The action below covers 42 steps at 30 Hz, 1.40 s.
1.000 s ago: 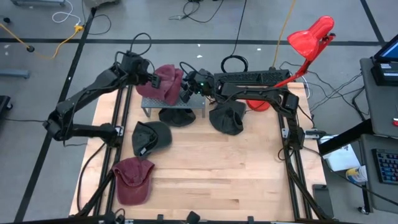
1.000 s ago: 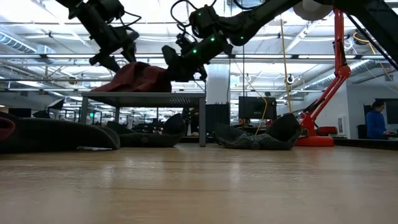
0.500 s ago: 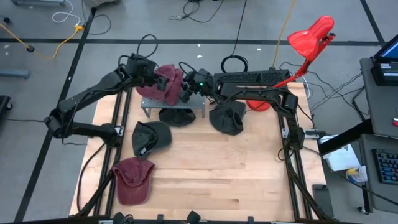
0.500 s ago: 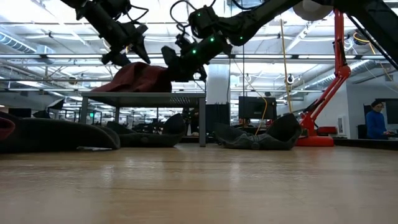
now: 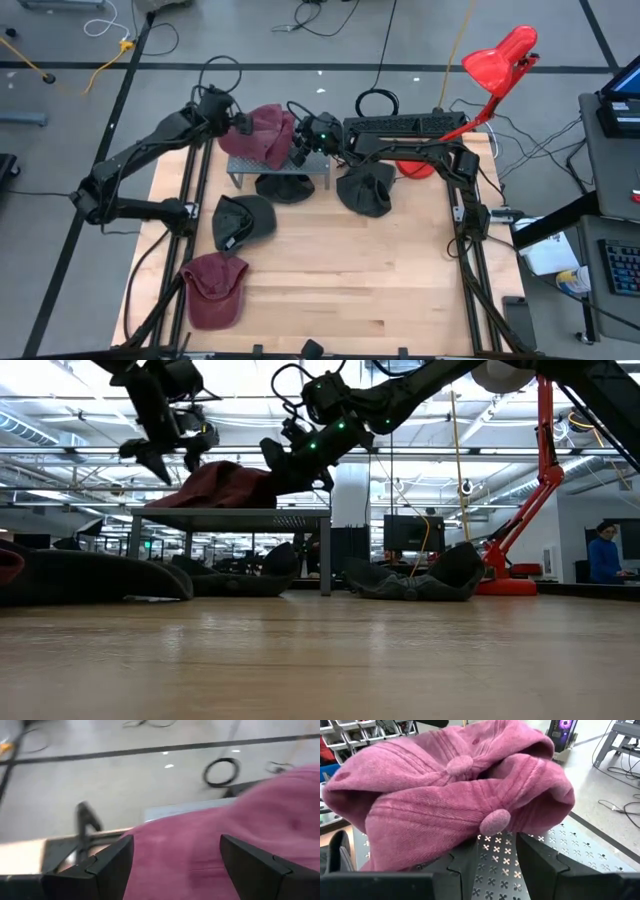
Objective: Pick & Place hat
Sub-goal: Stack the top red cap on top of the red cap on the shelf
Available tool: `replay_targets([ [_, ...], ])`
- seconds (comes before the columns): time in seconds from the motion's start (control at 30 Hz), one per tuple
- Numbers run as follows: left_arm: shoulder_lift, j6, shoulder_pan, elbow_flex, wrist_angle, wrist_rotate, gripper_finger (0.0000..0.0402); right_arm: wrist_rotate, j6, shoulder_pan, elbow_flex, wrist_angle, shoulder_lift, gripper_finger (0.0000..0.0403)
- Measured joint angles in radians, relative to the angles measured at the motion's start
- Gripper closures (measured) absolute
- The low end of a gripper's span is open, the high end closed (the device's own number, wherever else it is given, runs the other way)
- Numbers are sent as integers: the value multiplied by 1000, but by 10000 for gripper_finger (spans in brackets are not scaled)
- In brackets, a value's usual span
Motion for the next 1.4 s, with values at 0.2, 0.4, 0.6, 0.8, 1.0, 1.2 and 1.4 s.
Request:
replay_targets([
  [0.2,20,-33,9,0,-42,31,105,0,-2,0,0,0,0,273],
  [0.4,97,-40,-11,2,-31,143,105,-5,-3,0,0,0,0,273],
  [0.6,106,-80,-36,1,25,173,105,-50,-3,0,0,-14,0,273],
  [0.8,102,-74,-52,0,72,278,105,-54,-3,-1,0,-15,0,273],
  [1.0,101,-108,-64,0,73,269,105,-57,-3,-5,0,-16,0,273],
  [1.2,82,-105,-63,-1,85,275,105,-86,-4,-5,0,-21,0,273],
  [1.4,17,-39,-63,-1,126,225,105,-134,-70,-2,0,-22,0,273],
])
